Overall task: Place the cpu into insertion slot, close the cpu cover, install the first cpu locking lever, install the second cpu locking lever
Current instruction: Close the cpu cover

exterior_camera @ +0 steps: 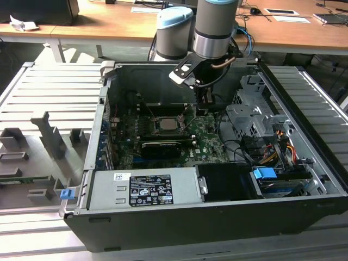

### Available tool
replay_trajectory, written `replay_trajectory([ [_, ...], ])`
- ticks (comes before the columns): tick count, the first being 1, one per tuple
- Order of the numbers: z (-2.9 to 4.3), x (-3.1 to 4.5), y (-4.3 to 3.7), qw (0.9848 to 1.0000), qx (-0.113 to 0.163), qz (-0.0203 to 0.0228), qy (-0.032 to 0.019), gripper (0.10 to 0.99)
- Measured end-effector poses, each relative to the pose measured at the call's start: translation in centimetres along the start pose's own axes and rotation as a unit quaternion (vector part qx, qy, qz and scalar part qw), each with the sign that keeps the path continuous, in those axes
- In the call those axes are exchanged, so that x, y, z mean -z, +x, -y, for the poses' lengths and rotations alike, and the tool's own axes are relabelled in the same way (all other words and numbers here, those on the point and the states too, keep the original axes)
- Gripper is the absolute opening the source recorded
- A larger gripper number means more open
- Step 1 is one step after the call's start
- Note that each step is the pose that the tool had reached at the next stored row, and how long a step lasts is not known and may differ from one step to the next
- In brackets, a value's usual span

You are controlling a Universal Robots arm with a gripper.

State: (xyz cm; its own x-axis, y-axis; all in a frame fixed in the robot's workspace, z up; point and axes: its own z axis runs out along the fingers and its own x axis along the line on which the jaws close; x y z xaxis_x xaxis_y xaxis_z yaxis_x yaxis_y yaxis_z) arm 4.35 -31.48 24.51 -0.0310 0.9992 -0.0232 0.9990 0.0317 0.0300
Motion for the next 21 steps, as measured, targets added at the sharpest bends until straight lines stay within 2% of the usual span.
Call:
replay_trajectory([
  [15,3.29,0.1,0.1,1.0,0.0,0.0,0.0,0.106],
  [17,4.01,0.12,0.12,1.0,0.0,-0.0001,0.0,0.106],
  [21,4.68,0.01,0.15,1.0,0.0,-0.0001,0.0,0.106],
])
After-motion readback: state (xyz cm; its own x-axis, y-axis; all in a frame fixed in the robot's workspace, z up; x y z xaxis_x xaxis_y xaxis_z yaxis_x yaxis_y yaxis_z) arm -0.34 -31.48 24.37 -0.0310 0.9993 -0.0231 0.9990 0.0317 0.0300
